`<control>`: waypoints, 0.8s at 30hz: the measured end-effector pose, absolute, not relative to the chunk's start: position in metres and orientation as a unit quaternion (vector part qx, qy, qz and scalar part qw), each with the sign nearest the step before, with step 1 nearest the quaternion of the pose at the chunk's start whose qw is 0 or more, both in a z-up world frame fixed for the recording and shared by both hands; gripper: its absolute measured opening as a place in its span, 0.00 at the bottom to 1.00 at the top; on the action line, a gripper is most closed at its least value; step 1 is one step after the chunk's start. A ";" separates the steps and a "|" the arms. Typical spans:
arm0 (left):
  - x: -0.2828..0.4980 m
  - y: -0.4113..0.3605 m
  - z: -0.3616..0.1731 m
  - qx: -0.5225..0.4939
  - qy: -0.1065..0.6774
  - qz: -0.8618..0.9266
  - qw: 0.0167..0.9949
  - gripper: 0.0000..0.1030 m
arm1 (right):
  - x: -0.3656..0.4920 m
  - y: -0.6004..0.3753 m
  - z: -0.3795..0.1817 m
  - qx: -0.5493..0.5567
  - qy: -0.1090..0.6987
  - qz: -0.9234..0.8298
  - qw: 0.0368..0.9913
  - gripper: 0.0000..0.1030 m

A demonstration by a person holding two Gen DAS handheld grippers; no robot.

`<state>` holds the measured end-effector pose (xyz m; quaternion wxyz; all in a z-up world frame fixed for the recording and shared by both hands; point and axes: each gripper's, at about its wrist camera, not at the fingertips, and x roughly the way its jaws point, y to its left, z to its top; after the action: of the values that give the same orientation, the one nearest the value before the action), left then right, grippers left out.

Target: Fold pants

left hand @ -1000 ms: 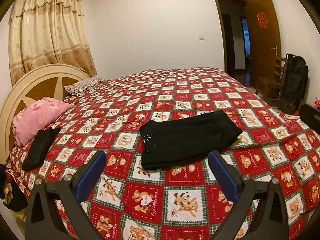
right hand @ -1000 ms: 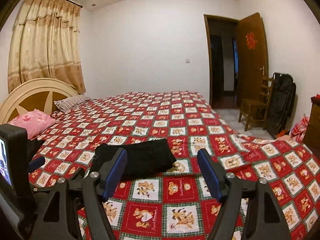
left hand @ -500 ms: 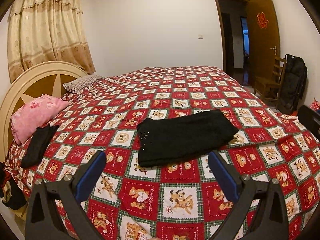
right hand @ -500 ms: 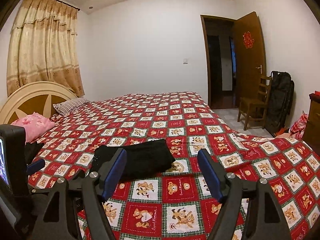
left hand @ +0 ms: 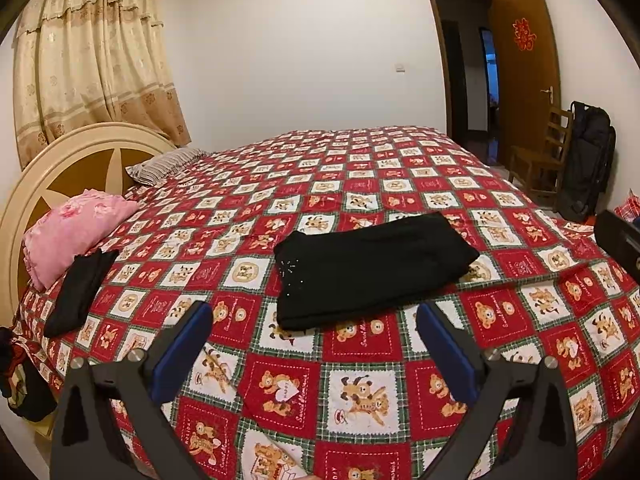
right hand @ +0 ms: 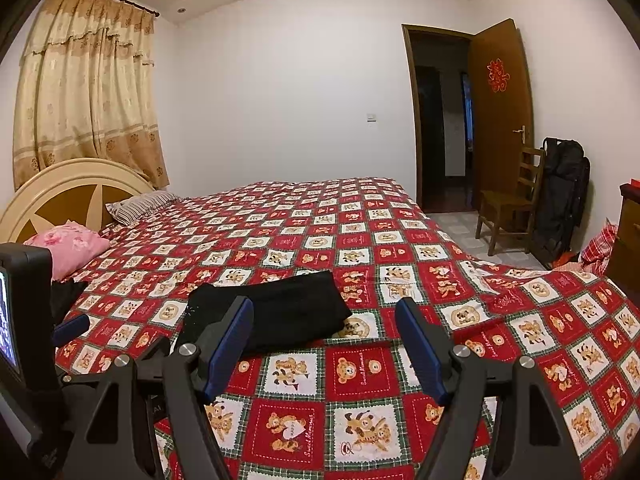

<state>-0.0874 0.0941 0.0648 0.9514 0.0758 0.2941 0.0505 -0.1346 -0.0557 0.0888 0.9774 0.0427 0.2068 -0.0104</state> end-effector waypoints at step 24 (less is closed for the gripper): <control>-0.080 0.094 0.058 0.076 0.312 0.050 0.946 1.00 | -0.133 -0.057 0.085 0.046 0.211 -0.012 0.976 0.72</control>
<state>-0.0804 0.0936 0.0583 0.9457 0.0760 0.3122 0.0496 -0.1334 -0.0565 0.0854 0.9764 0.0456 0.2106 -0.0124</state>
